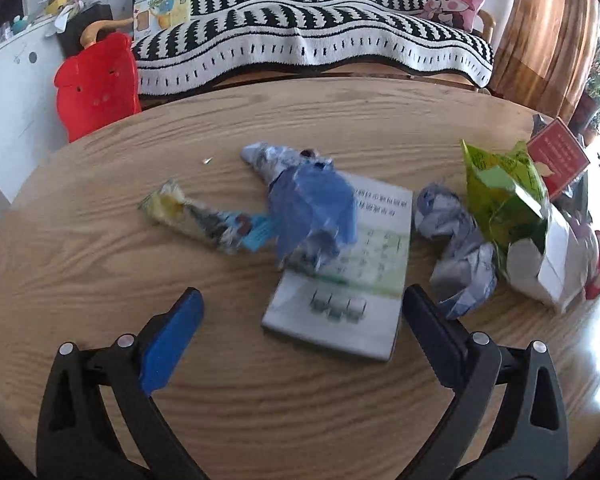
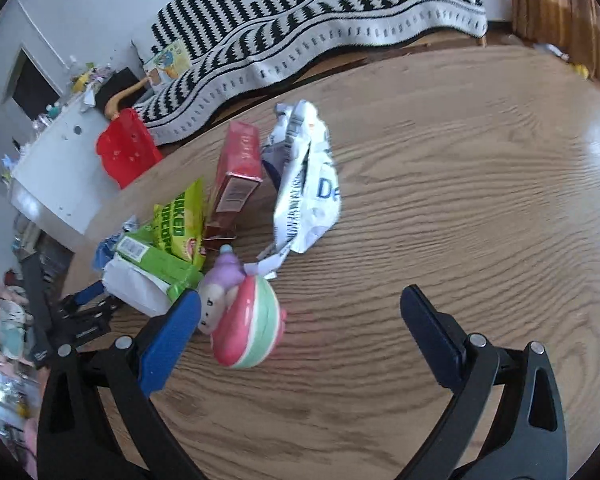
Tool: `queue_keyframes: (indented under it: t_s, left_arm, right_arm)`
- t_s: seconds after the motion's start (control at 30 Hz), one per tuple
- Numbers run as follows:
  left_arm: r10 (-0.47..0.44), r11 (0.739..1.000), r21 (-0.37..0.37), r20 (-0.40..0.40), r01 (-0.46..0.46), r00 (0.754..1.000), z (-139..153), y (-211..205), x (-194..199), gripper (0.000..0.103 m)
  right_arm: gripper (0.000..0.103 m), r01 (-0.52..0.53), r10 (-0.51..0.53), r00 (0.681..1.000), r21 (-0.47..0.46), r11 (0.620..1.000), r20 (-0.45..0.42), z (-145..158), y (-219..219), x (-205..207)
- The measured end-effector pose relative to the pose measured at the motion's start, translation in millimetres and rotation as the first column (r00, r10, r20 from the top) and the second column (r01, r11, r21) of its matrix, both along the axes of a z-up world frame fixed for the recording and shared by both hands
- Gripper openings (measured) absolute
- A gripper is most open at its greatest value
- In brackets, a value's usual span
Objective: Collect trash
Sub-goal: 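Grasp the pink-green ball toy with the right tool while the left tool grasps the booklet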
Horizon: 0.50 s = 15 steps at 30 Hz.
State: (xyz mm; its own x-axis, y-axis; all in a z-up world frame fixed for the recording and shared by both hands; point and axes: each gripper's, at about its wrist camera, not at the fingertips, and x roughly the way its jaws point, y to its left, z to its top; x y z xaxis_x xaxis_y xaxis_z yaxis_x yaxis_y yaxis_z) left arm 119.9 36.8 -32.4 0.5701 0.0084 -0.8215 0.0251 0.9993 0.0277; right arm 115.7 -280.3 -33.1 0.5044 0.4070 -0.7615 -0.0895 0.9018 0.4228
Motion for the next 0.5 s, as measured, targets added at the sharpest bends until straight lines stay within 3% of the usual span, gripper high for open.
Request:
queue_keyframes:
  t_s: [0.23,0.37,0.43,0.47,0.5]
  left_arm:
    - [0.019,1.0,0.002,-0.001,-0.019,1.0,-1.4,-7.1,9.2,0.097]
    - [0.018,1.0,0.001,0.0,-0.018,1.0,-1.8,-7.4,9.9,0.097]
    - [0.018,1.0,-0.007,0.003,-0.018,1.0,-1.3,-6.8,9.3,0.097]
    - [0.015,1.0,-0.017,0.014,-0.015,1.0,0.7,-6.8,7.8,0.089]
    - [0.004,1.0,-0.028,0.038,-0.003,0.999,4.2,-7.9,4.8,0.063]
  right_arm:
    - [0.09,-0.124,0.133,0.989,-0.114,0.986,0.072,1.9,24.2,5.7]
    - [0.076,-0.178,0.181,0.983,-0.062,0.982,0.041,-10.5,34.1,5.3]
    - [0.06,-0.198,0.2,0.978,-0.043,0.979,0.062,-7.3,35.2,2.8]
    - [0.046,-0.221,0.221,0.973,-0.02,0.975,0.072,-6.1,35.4,1.7]
    - [0.044,-0.234,0.233,0.97,-0.004,0.972,0.074,-5.9,35.8,1.1]
